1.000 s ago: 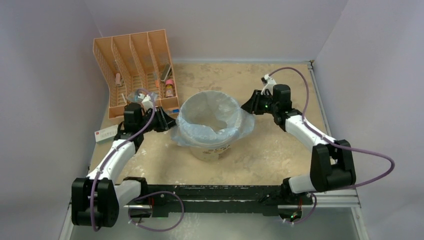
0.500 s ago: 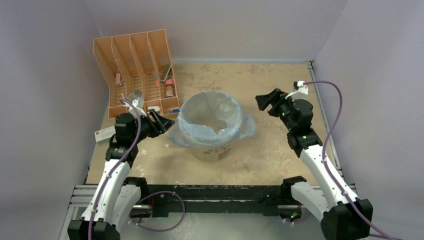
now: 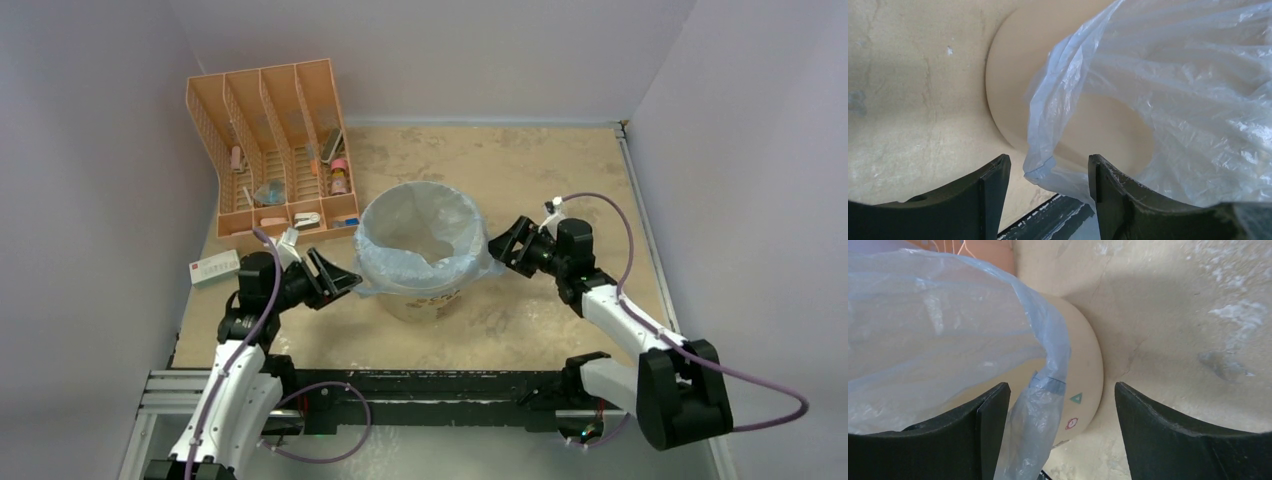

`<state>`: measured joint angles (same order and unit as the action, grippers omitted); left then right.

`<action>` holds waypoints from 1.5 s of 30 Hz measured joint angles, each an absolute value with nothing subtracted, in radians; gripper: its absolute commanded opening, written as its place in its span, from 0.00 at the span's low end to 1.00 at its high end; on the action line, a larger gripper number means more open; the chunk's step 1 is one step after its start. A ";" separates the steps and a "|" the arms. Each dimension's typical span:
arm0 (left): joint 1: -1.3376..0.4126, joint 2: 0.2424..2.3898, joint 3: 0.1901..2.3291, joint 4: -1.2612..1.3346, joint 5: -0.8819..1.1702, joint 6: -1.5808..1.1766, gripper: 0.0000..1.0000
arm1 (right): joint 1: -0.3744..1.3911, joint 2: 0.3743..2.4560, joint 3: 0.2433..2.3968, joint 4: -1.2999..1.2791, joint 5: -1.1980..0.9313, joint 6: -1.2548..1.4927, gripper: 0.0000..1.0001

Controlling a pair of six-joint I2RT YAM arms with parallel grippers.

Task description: Put the trash bags into the trash bin

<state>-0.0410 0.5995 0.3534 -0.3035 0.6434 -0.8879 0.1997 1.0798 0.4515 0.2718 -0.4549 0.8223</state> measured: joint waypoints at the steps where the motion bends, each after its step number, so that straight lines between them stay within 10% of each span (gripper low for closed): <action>1: -0.041 0.600 0.343 -0.290 0.655 -0.899 0.58 | 0.200 1.100 0.451 0.280 -0.473 0.828 0.76; 5: -0.040 0.648 0.283 -0.175 0.732 -0.951 0.55 | 0.200 1.155 0.451 0.299 -0.516 0.831 0.68; 14: -0.040 0.744 0.200 0.051 0.819 -1.008 0.01 | 0.200 1.177 0.452 0.297 -0.519 0.818 0.40; 28: -0.040 0.809 0.200 0.095 0.595 -0.813 0.00 | 0.200 1.278 0.452 0.320 -0.462 0.810 0.31; 40: -0.041 0.839 0.222 0.060 0.561 -0.664 0.01 | 0.201 1.397 0.480 0.290 -0.461 0.793 0.59; 45: -0.041 0.851 0.230 0.041 0.562 -0.652 0.23 | 0.201 1.248 0.480 0.229 -0.397 0.796 0.71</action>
<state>-0.0406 0.8513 0.2302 0.0406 0.5625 -0.6518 0.2008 1.2480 0.4805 0.2295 -0.3973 0.7956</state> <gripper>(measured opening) 0.121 0.655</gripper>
